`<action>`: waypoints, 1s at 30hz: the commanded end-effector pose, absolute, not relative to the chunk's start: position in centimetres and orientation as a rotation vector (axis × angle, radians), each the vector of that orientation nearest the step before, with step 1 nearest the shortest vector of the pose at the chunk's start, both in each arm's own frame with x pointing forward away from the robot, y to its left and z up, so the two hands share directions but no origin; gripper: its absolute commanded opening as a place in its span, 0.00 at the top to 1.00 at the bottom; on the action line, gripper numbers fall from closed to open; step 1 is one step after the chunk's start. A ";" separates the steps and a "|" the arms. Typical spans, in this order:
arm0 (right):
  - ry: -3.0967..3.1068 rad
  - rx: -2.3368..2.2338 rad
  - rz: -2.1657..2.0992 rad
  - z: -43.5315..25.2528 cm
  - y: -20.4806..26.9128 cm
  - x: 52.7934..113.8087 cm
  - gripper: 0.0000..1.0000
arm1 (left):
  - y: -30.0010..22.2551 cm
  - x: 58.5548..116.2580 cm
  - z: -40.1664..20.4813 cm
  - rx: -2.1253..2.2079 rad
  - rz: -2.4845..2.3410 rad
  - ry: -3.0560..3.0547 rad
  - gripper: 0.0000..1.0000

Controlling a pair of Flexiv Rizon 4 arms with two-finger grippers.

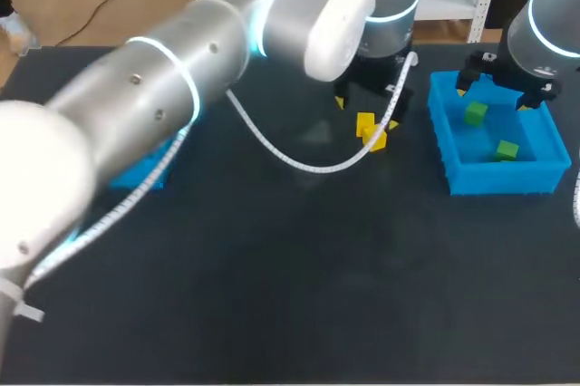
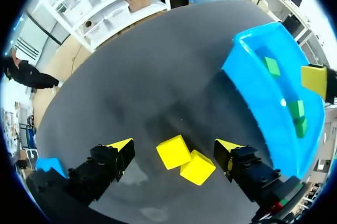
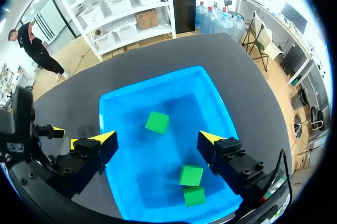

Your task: Put the green cubes in the right bin and the yellow cubes in the left bin.

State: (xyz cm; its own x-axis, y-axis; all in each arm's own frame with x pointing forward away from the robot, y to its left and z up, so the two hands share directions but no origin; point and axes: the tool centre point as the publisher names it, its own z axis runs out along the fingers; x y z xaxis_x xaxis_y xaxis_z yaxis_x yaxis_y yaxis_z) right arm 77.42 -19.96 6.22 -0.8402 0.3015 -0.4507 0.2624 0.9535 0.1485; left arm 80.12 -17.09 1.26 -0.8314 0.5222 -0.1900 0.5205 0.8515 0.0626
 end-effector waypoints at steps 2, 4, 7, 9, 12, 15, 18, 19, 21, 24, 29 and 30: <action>2.617 0.404 0.109 6.1 -19.9 77.4 0.00 | -17.3 80.8 0.5 0.784 0.033 2.966 0.00; 2.617 0.404 0.109 6.1 -19.9 77.4 0.00 | -17.3 80.9 -0.1 0.766 0.032 2.987 0.00; 2.617 0.404 0.109 6.1 -19.9 77.4 0.00 | -17.1 80.9 -0.6 0.723 0.024 3.020 0.00; 2.617 0.404 0.109 6.1 -19.9 77.4 0.00 | -17.1 81.0 -0.7 0.702 0.027 3.024 0.00; 2.617 0.404 0.109 6.1 -19.9 77.4 0.00 | -17.0 81.0 -0.9 0.705 0.036 3.027 0.00; 2.617 0.404 0.109 6.1 -19.9 77.4 0.00 | -17.0 81.1 -1.0 0.696 0.044 3.027 0.00; 2.617 0.404 0.109 6.1 -19.9 77.4 0.00 | -17.0 81.1 -1.1 0.689 0.037 3.031 0.52; 2.617 0.404 0.109 6.1 -19.9 77.4 0.00 | -17.0 81.1 -1.1 0.686 0.032 3.031 0.79; 2.617 0.404 0.109 6.1 -19.9 77.4 0.00 | -17.1 81.1 -1.1 0.688 0.018 3.034 1.00; 2.617 0.404 0.109 6.1 -19.9 77.4 0.00 | -17.1 80.9 -1.1 0.692 0.000 3.037 1.00; 2.617 0.404 0.109 6.1 -19.9 77.4 0.00 | -16.7 80.5 -1.3 0.697 -0.011 3.040 1.00; 2.617 0.404 0.109 6.1 -19.9 77.4 0.00 | -16.6 80.4 -1.4 0.704 -0.015 3.040 1.00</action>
State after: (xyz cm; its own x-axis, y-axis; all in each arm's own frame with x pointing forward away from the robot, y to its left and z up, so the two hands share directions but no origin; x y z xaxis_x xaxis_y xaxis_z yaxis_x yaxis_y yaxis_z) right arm 77.42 -19.97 6.22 -0.8402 0.3015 -0.4507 0.2624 0.9535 0.1485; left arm 79.76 -16.45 -1.31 -0.8963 0.4326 -0.0978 0.4348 0.9005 -0.0009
